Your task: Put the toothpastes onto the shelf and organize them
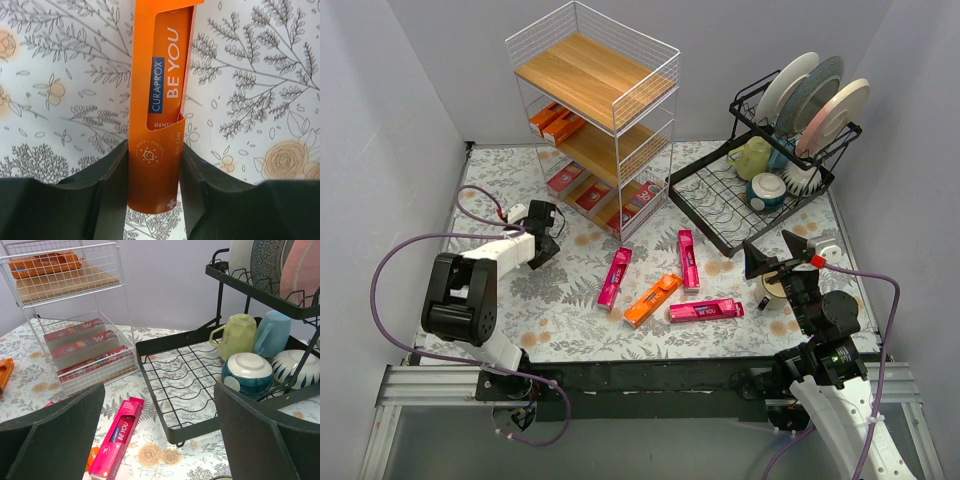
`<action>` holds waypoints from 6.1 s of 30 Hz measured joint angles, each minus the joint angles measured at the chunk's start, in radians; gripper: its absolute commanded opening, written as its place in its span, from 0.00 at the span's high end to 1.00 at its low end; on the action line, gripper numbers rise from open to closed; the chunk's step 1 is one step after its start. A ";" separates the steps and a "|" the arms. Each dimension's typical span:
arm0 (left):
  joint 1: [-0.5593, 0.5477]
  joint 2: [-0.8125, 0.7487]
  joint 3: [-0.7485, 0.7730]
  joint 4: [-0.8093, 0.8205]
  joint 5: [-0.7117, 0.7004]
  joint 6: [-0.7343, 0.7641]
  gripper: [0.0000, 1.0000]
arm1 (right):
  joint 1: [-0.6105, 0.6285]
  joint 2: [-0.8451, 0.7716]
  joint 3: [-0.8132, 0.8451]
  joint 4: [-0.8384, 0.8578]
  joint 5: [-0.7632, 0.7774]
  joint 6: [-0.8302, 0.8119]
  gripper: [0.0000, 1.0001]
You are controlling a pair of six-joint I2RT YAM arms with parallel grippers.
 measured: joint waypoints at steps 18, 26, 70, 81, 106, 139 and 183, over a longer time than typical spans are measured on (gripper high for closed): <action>-0.007 -0.432 0.174 -0.177 0.152 0.304 0.63 | 0.000 0.003 0.000 0.000 -0.001 -0.002 0.01; -0.027 -0.356 0.467 -0.133 0.431 0.531 0.61 | 0.000 0.010 0.000 0.000 -0.001 -0.005 0.01; -0.105 -0.478 0.349 0.164 0.243 0.198 0.03 | 0.000 0.010 0.000 -0.003 -0.008 -0.005 0.01; -0.105 -0.341 0.283 0.151 0.292 -0.237 0.11 | 0.000 0.009 0.000 -0.004 -0.007 -0.005 0.01; -0.105 -0.253 0.265 0.298 0.322 -0.464 0.49 | 0.000 0.006 0.000 -0.004 -0.007 -0.003 0.01; -0.020 -0.204 0.319 0.277 0.300 -0.442 0.70 | 0.000 0.002 0.000 -0.004 -0.007 -0.003 0.01; 0.149 -0.026 0.520 0.185 0.740 -0.294 0.68 | 0.000 0.000 0.000 -0.005 -0.003 -0.005 0.01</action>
